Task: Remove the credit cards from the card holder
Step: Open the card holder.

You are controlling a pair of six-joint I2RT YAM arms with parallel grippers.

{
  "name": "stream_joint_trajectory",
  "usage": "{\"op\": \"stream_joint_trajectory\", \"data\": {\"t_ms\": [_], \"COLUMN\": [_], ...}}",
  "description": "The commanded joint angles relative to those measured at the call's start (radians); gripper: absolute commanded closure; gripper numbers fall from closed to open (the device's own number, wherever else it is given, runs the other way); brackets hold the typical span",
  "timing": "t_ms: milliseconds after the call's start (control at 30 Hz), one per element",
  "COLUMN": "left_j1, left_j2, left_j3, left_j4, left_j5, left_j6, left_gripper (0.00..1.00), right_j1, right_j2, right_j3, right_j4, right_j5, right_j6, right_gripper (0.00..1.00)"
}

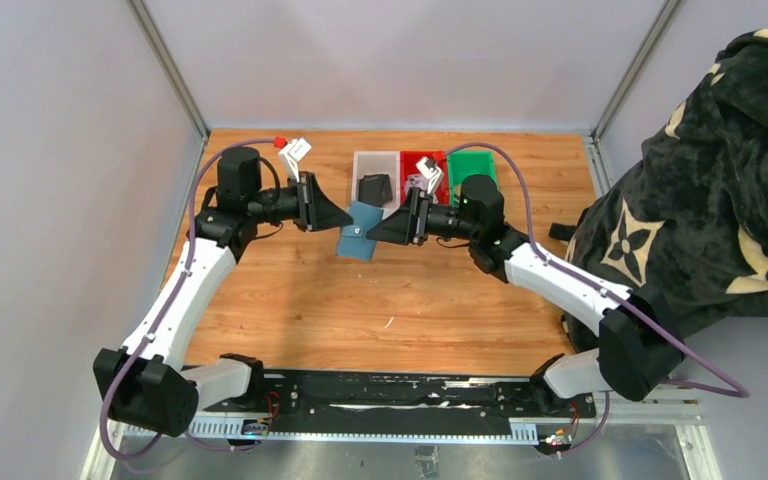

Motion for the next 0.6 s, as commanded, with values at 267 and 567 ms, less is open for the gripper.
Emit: {"op": "stream_joint_trajectory", "data": {"t_ms": [267,567], "left_j1": [-0.014,-0.014], "left_j2": [-0.047,-0.057], "left_j3": [0.050,0.060], "left_j4": [-0.008,-0.044], "left_j5": [0.204,0.215], "left_j6": [-0.111,-0.079], "left_gripper": [1.00,1.00], "right_j1": [-0.059,-0.015], "right_j2": [-0.058,-0.014], "right_j3": [0.011,0.057], "right_j4": [0.062,0.237], "right_j5": [-0.120,-0.255], "right_j6": [-0.044,0.051], "right_gripper": [0.39,0.59]}}
